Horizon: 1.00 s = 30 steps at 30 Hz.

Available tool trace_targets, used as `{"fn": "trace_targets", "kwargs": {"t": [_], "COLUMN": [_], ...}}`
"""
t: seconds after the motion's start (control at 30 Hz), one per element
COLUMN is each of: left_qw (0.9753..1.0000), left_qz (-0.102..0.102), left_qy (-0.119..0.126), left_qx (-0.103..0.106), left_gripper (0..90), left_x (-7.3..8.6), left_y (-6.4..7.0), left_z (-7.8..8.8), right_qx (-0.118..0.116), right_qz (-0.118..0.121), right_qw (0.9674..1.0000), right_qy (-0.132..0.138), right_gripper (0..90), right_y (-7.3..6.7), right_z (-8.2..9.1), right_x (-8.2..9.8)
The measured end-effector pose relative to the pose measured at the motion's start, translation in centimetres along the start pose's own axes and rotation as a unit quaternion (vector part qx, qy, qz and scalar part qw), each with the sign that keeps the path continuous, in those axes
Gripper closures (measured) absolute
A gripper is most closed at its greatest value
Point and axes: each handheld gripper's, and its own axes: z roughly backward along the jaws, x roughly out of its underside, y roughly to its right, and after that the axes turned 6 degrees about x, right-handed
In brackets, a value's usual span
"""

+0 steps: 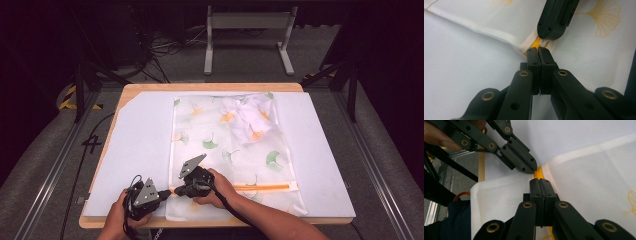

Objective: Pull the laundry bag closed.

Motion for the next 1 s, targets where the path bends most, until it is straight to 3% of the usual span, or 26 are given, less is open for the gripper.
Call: {"fn": "trace_targets", "kwargs": {"t": [0.47,1.0], "left_qw": [1.0000,1.0000], "left_qz": [0.004,0.003], "left_qy": [0.004,0.002], "left_qx": [0.005,0.004], "left_gripper": [89.1,89.2], "left_x": [0.1,0.1], "left_y": [-0.2,-0.2], "left_z": [0.0,0.1], "right_qx": [0.002,0.010], "right_qz": [-0.008,0.000], "right_qw": [0.9999,0.9999], "right_qy": [-0.006,-0.012], "right_gripper": [90.0,90.0], "right_y": [0.5,0.5], "right_z": [0.8,1.6], "right_x": [0.9,1.2]}}
